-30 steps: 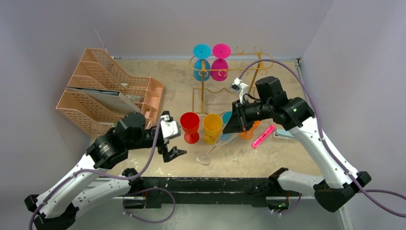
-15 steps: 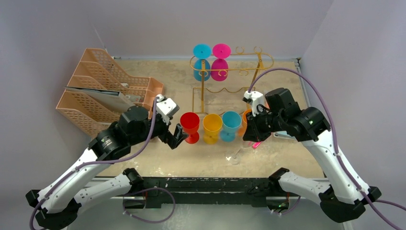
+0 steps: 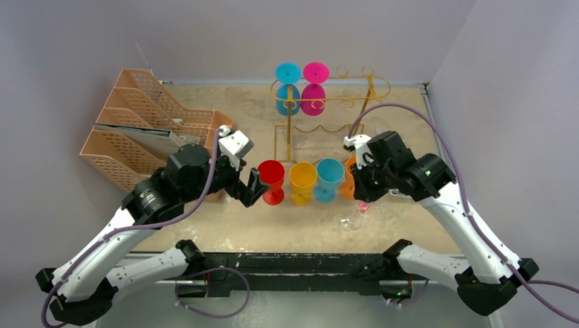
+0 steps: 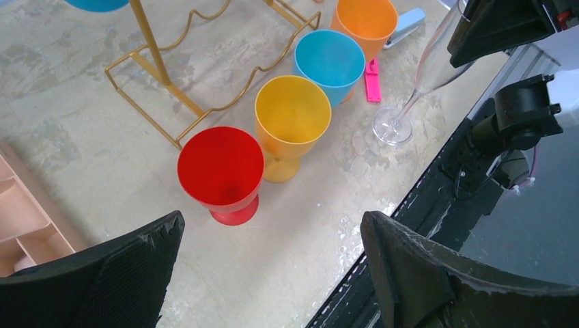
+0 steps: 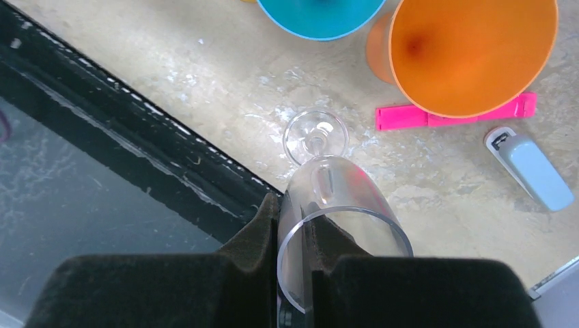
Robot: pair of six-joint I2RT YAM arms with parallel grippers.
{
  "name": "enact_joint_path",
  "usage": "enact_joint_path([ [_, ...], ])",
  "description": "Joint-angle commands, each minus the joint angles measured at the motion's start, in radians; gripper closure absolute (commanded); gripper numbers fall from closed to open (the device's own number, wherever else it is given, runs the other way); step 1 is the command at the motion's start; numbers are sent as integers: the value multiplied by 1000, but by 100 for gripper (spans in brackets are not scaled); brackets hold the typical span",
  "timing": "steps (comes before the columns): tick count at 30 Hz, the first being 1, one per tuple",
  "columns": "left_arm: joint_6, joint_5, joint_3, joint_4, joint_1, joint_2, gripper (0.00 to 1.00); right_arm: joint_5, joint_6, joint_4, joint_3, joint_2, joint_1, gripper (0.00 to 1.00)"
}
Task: Take the wine glass off the wine glass rack
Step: Place the wine glass at the center of the board.
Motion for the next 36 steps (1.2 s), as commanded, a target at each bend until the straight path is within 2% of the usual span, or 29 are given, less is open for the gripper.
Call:
enact_joint_path([
  [1, 3, -22, 48, -28, 4, 33, 0, 90, 18, 76, -48, -5, 40, 100],
  [6, -2, -49, 77, -41, 5, 51, 0, 141, 33, 138, -87, -23, 72, 100],
  [9, -29, -128, 73, -51, 5, 67, 0, 154, 55, 190, -114, -19, 91, 100],
  [12, -34, -148, 87, -77, 17, 93, 0, 174, 66, 235, -135, -13, 112, 100],
  [15, -42, -114, 92, -81, 57, 107, 0, 195, 64, 266, -153, -8, 133, 100],
  [21, -73, 9, 62, -61, 230, 143, 0, 207, 39, 275, -210, -8, 155, 100],
  [27, -64, 33, 51, -46, 237, 164, 0, 164, 29, 292, -256, -27, 157, 100],
  [36, 0, -44, 29, -68, 238, 75, 0, 130, 27, 287, -235, -11, 158, 77],
])
